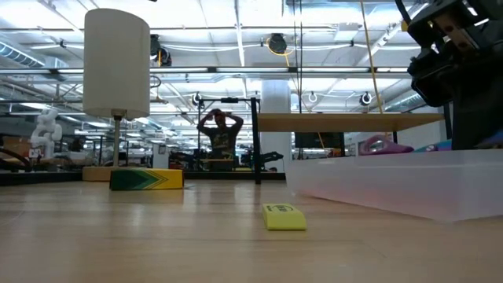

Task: Pack school essentials
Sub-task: Put the purple scissors into the purple supply box, then put the yellow eraser into the purple supply box

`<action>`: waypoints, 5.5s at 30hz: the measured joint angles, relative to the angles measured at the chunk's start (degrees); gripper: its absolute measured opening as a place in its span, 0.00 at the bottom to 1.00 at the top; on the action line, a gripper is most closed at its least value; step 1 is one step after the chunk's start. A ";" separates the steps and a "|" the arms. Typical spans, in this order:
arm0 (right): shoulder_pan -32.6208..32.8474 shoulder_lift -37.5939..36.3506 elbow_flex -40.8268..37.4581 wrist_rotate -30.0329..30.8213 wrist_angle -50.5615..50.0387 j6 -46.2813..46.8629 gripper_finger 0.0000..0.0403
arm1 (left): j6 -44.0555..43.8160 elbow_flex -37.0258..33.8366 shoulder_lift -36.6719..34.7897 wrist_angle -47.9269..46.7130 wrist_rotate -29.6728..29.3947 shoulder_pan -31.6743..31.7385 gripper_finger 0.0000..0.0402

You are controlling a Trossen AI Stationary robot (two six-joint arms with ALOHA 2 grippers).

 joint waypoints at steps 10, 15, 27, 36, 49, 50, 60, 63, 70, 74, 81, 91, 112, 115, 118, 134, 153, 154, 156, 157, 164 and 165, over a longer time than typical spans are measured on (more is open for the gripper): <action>-0.05 0.00 0.00 2.96 -0.05 -0.03 0.10 | -0.04 0.00 0.00 0.02 0.02 0.00 0.64; 0.04 -0.02 0.00 2.97 -0.01 -0.34 0.15 | -0.04 0.00 0.00 0.02 0.02 0.00 0.64; 0.04 -2.92 -0.02 -0.92 3.27 -8.57 0.18 | -0.31 0.00 0.00 0.02 0.02 0.00 0.64; 2.53 -3.25 -0.02 -0.15 4.39 -5.82 0.18 | -0.57 0.00 0.00 0.13 0.02 0.00 0.64; -0.69 -0.66 -0.04 1.37 2.82 -10.81 0.19 | -1.92 0.00 0.00 0.09 0.02 1.27 0.64; -0.85 -0.66 -0.04 1.19 2.26 -10.95 0.19 | -1.92 0.00 0.00 0.07 0.02 1.27 0.64; -5.36 -1.53 -0.04 -4.71 10.50 -31.26 0.19 | -0.90 0.00 0.00 0.04 0.02 1.29 0.64; -5.75 -1.53 -0.04 -4.05 13.75 -40.87 0.19 | 0.01 0.00 0.00 0.14 0.02 1.27 0.64; -7.85 -1.46 -0.02 -6.34 16.57 -38.61 0.38 | 1.64 0.00 0.00 0.48 0.02 1.33 0.64; -7.76 -0.47 1.72 -5.77 16.38 -34.57 0.57 | 3.89 0.00 -0.01 0.48 0.02 1.55 0.64; -5.15 6.66 18.71 -1.38 -15.83 -31.81 0.68 | 3.92 0.00 0.00 0.43 0.00 2.34 0.64; -5.20 19.91 32.45 -3.25 -33.20 -31.57 0.68 | 3.78 0.00 0.00 -0.85 0.02 2.29 0.64; -7.59 22.43 26.83 -6.22 -31.50 -31.79 0.50 | 4.15 0.00 0.00 -0.93 0.02 2.29 0.64; -7.63 22.40 26.69 -6.25 -31.32 -32.22 0.43 | 4.15 0.00 0.00 -0.94 0.02 2.29 0.64; -7.63 22.39 26.69 -6.27 -31.28 -32.35 0.36 | 4.15 0.00 0.00 -0.94 0.02 2.29 0.64; -7.47 22.18 26.86 -5.98 -30.28 -31.23 0.16 | 4.25 0.00 0.00 -0.94 0.01 2.29 0.64; -7.44 18.32 26.57 -0.17 -31.94 -28.71 0.19 | 4.42 0.01 0.00 -0.92 0.02 2.29 0.64; -7.44 18.29 26.15 -1.07 -31.44 -28.65 0.19 | 4.42 0.01 0.00 -0.92 0.02 2.29 0.64; -7.42 18.35 25.21 -1.63 -30.57 -28.37 0.19 | 4.42 0.00 0.00 -0.92 0.02 2.27 0.64; -7.38 18.36 24.77 -1.73 -30.19 -27.96 0.20 | 4.42 0.00 0.00 -0.93 0.02 2.29 0.64; -7.06 18.36 22.63 -2.09 -29.82 -26.16 0.30 | 4.42 0.00 0.00 -1.01 0.02 2.27 0.64; -7.06 18.36 22.62 -2.75 -29.82 -26.45 0.32 | 4.42 0.00 0.00 -1.03 0.02 2.29 0.64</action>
